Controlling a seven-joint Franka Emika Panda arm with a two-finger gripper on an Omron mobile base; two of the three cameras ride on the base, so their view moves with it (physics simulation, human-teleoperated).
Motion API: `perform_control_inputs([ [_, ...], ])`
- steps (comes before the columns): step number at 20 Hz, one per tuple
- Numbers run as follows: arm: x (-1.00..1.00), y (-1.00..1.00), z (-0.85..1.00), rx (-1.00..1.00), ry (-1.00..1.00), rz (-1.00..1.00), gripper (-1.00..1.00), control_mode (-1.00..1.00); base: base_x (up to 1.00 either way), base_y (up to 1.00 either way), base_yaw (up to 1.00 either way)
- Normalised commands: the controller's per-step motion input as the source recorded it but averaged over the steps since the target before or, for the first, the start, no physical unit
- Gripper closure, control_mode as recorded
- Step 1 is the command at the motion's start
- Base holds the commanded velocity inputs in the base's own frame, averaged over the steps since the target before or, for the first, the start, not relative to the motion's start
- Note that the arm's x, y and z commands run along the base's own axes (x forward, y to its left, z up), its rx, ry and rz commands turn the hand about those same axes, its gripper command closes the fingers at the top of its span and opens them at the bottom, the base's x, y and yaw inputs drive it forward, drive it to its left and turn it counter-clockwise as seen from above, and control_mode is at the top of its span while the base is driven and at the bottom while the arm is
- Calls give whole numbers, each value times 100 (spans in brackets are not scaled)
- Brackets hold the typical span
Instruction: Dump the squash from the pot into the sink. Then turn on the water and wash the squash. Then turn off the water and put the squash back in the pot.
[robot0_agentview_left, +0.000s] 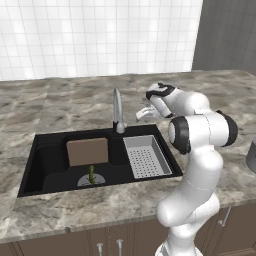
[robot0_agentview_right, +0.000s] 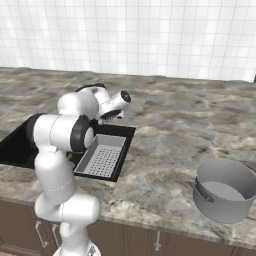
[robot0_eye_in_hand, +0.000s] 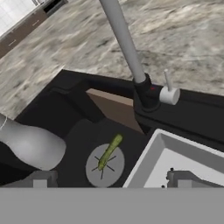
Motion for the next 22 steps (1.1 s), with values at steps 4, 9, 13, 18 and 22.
perform_control_inputs([
  [4, 38, 14, -26, 0, 0, 0, -100, -100, 0, 0, 0],
  [9, 37, 11, -18, 0, 0, 0, -100, -100, 0, 0, 0],
  [13, 36, 8, -10, 0, -2, -1, -100, -100, 0, 0, 0],
  [18, 23, 2, -15, 0, -4, -2, -100, -100, 0, 0, 0],
  [22, 8, 2, -21, 0, -7, -4, -100, -100, 0, 0, 0],
])
